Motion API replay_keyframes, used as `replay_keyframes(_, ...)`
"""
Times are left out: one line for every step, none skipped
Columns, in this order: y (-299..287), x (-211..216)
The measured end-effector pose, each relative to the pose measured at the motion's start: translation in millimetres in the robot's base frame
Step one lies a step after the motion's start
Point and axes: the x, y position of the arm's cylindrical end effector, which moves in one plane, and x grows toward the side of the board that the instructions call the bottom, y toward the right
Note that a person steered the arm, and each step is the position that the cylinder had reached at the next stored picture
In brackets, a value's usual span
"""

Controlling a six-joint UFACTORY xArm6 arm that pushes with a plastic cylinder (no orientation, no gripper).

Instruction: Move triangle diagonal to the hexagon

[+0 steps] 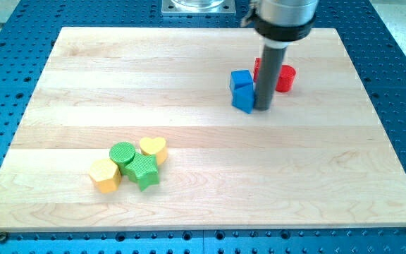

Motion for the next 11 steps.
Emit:
replay_keyframes(-81.6, 9.8)
replay_keyframes(-106.2, 9.8)
replay_keyframes(-48.4, -1.5)
replay_keyframes(-60.6, -13.7)
replay_keyframes(-178.0, -13.7)
replay_keyframes(-132.0, -17.6)
replay_keyframes(-177.2, -30.7)
replay_keyframes(-259.4, -32.4)
replay_keyframes(-291.0, -32.4)
replay_keyframes(-282.3, -35.9)
replay_keyframes(-165.9, -49.3)
